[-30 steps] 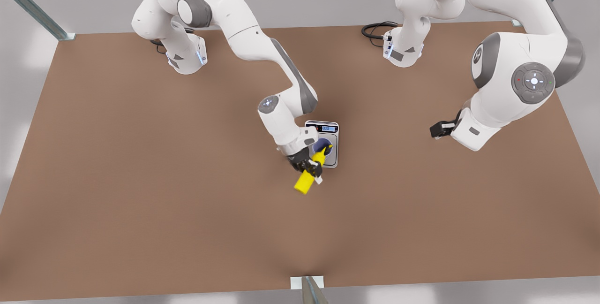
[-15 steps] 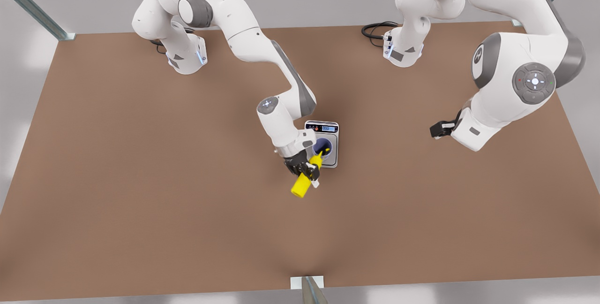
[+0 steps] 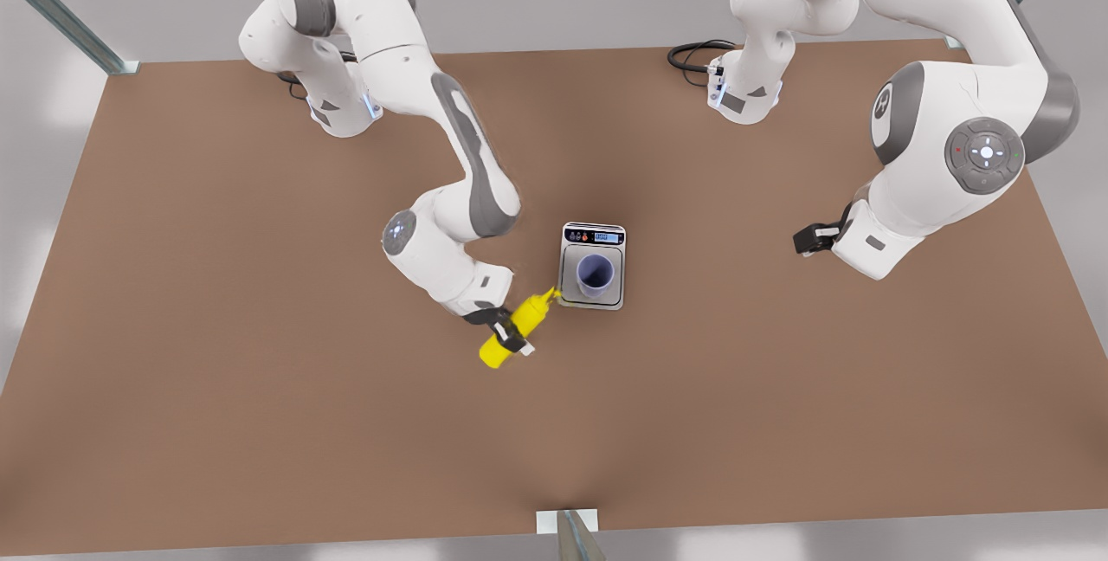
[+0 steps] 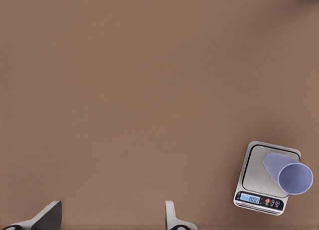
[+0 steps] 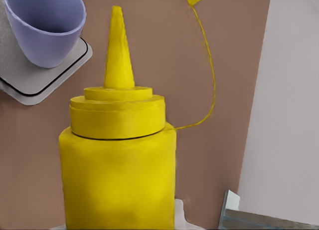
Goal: Move cup to the weight, pick up sauce bottle, pour sauce
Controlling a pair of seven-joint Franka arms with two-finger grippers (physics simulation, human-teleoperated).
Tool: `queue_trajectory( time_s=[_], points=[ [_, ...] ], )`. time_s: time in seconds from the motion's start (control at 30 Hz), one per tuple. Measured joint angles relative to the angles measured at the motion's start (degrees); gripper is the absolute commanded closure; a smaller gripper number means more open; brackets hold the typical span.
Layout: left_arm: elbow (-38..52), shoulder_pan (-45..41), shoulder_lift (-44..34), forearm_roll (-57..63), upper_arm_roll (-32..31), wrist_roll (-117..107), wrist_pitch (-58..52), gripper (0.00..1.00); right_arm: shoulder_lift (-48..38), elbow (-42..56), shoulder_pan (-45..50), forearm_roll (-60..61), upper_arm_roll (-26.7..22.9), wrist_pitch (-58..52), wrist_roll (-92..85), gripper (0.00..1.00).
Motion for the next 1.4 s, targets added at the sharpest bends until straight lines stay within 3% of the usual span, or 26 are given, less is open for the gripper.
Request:
queue_trajectory(
  time_s=[0.03, 0.2, 0.37, 0.5, 0.57, 0.8, 0.87, 0.93, 0.97, 1.17, 1.2, 1.3, 1.4],
  points=[
    [-0.02, -0.1, 0.0, 0.0, 0.0, -0.07, -0.01, 0.0, -1.66, -3.64, -1.82, 5.74, 0.01, -4.5, -0.29, 0.5],
    [-0.08, -0.06, 0.17, 0.0, 0.0, -0.17, -0.09, 0.0, -5.75, -11.52, -20.46, 10.88, 0.25, -32.23, -2.33, 0.5],
    [-0.09, -0.09, 0.7, 0.0, 0.0, -0.26, -0.09, 0.0, -3.6, -16.11, -36.19, 10.73, 7.88, -49.52, -14.59, 0.48],
    [-0.09, -0.08, 0.95, 0.05, 0.0, -1.14, -0.09, 0.0, 0.67, -17.02, -40.44, 10.95, 13.65, -50.39, -26.43, 0.39],
    [-0.09, -0.09, 1.05, 0.06, -0.09, -1.23, -0.12, 0.0, 1.65, -17.1, -40.6, 12.82, 14.45, -50.49, -28.34, 0.29],
    [-0.17, -0.09, 1.14, 0.14, -0.09, -1.97, -0.8, 0.0, 2.44, -18.55, -44.67, 13.66, 15.48, -56.56, -33.96, 0.25],
    [-0.1, -0.08, 1.14, 0.16, -0.08, -2.02, -0.8, 0.0, 2.09, -18.3, -44.87, 13.65, 15.48, -56.77, -34.19, 0.12],
    [-0.14, -0.1, 1.14, 0.17, -0.09, -2.02, -0.8, 0.0, 1.79, -17.91, -45.25, 13.73, 15.48, -56.79, -33.97, 0.17],
    [-0.13, -0.09, 1.14, 0.17, -0.09, -2.02, -0.85, 0.0, 1.42, -17.85, -45.27, 13.87, 15.48, -56.83, -33.88, 0.26],
    [-0.09, -0.08, 1.05, 0.17, -0.06, -2.02, -1.38, 0.0, 1.86, -16.52, -44.52, 16.7, 15.48, -56.23, -32.69, 0.26],
    [-0.14, -0.07, 1.05, 0.17, -0.05, -2.02, -1.33, 0.0, 1.96, -16.41, -44.52, 16.73, 15.48, -56.05, -32.69, 0.24],
    [-0.14, -0.09, 1.05, 0.18, -0.08, -2.02, -1.32, 0.0, 1.58, -16.48, -44.59, 16.73, 15.48, -56.11, -32.69, 0.03],
    [-0.14, -0.09, 1.08, 0.18, -0.09, -2.1, -1.4, 0.0, 0.93, -16.58, -44.78, 16.73, 15.48, -56.57, -32.69, 0.0]
  ],
)
